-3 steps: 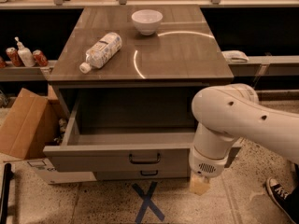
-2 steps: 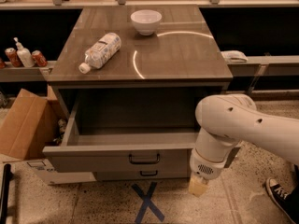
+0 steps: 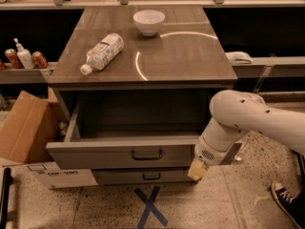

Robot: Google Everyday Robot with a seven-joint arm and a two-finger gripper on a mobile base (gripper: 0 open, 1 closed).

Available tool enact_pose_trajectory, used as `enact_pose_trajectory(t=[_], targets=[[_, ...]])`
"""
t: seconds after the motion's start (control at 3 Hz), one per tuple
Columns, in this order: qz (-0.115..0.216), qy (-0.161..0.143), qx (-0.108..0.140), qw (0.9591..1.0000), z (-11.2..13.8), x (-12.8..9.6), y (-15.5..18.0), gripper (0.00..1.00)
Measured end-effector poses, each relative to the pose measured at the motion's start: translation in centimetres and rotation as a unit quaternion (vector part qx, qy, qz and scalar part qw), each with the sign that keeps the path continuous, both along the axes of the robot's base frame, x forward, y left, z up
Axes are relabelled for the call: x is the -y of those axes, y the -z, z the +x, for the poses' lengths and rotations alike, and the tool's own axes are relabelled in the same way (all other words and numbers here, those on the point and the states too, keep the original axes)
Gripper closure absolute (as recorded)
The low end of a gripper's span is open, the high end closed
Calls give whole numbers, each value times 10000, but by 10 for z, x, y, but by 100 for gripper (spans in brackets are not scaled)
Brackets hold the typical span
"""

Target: Close top drawer

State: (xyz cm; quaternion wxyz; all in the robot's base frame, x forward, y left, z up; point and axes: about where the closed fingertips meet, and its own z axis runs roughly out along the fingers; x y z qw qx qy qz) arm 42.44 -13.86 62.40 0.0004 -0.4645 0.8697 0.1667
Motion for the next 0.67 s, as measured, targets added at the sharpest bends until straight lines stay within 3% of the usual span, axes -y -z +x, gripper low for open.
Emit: enact_pose_trajectory(t=[0.33,0.67], targets=[[0,0,0,10000,0,0,0,100],[-71,-132,550,9984,25,8,1,100]])
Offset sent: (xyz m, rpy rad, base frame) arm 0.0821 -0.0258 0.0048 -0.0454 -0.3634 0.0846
